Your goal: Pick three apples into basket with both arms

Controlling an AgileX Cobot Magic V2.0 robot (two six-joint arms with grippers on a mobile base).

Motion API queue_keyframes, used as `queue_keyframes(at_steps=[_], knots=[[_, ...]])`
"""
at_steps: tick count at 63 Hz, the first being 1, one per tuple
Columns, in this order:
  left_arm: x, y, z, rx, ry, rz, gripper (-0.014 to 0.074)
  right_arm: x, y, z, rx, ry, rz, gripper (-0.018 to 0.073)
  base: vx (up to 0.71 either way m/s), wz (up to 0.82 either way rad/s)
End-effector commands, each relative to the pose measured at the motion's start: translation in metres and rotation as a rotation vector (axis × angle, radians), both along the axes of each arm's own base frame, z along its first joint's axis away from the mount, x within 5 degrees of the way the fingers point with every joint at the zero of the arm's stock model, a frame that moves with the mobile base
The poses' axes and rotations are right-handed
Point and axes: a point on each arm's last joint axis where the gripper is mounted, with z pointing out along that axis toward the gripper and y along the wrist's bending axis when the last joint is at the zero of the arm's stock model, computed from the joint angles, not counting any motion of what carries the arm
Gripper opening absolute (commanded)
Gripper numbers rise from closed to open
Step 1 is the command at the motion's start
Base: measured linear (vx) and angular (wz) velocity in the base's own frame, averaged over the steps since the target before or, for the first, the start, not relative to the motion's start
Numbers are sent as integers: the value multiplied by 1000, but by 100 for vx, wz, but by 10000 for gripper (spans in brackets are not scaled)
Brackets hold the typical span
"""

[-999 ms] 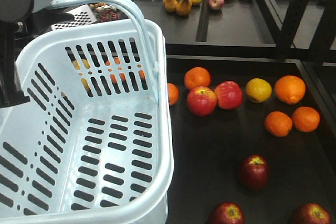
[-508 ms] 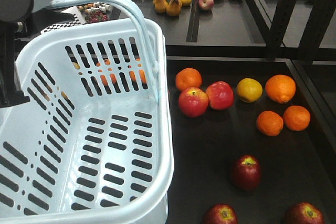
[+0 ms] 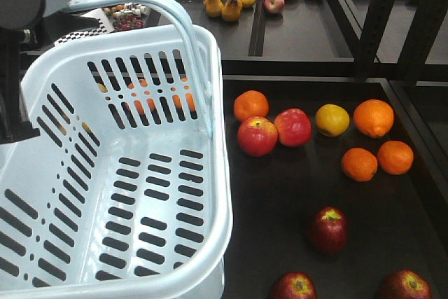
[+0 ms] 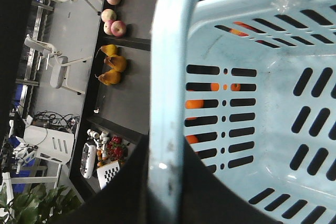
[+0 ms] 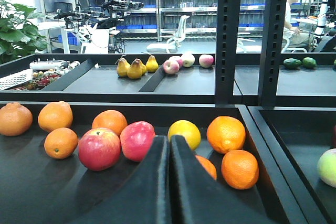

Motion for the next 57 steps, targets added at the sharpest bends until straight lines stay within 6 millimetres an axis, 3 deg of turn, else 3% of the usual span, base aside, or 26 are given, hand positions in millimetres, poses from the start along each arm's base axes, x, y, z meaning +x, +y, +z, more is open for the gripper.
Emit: queue_keyframes(at_steps=[1, 57], knots=[[-5, 5, 20, -85, -106, -13, -6, 0, 0, 4, -5, -68, -4, -8, 0, 0], [-5, 5, 20, -86, -105, -14, -6, 0, 0, 4, -5, -69, -4, -8, 0, 0]])
